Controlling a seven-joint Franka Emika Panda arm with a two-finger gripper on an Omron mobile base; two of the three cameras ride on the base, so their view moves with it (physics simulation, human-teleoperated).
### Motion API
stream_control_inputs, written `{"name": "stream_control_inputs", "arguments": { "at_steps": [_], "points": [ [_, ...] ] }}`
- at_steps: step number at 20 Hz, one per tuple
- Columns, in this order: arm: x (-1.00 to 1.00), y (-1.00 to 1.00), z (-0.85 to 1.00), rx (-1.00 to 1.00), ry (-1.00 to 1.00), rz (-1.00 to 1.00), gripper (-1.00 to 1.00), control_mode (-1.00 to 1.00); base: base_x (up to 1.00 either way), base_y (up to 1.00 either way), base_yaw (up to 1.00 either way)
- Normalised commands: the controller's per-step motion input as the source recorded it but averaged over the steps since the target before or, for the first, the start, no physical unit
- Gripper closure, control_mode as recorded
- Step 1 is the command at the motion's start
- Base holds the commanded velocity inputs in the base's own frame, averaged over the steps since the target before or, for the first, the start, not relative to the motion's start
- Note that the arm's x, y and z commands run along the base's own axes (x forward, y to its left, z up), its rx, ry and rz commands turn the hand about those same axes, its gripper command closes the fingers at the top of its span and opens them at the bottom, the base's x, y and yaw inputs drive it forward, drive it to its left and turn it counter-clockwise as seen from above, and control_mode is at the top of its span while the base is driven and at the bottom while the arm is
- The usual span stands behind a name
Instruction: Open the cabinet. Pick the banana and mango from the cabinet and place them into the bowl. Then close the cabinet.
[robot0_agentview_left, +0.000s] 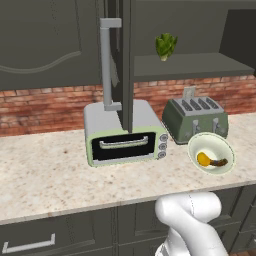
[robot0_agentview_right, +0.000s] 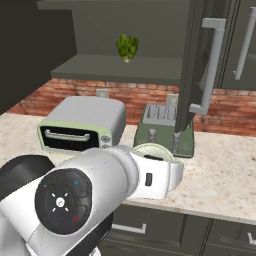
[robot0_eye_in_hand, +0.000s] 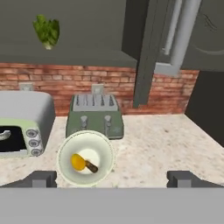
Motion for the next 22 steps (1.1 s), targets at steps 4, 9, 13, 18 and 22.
{"name": "stream_control_inputs", "arguments": {
  "at_steps": [4,9,13,18,22],
  "points": [
    [0.01,-0.30,0.11,0.00,-0.16,0.04,-1.00,-1.00,0.00,0.00,0.00],
    [0.09,-0.28,0.17,0.05,-0.20,0.08,-1.00,-1.00,0.00,0.00,0.00],
    [0.22,-0.24,0.07,0.04,-0.18,0.11,-1.00,-1.00,0.00,0.00,0.00],
    [0.29,-0.22,0.00,0.02,-0.17,0.14,-1.00,-1.00,0.00,0.00,0.00],
    [0.45,-0.12,0.00,0.01,-0.16,0.18,-1.00,-1.00,0.00,0.00,0.00]
  ]
}}
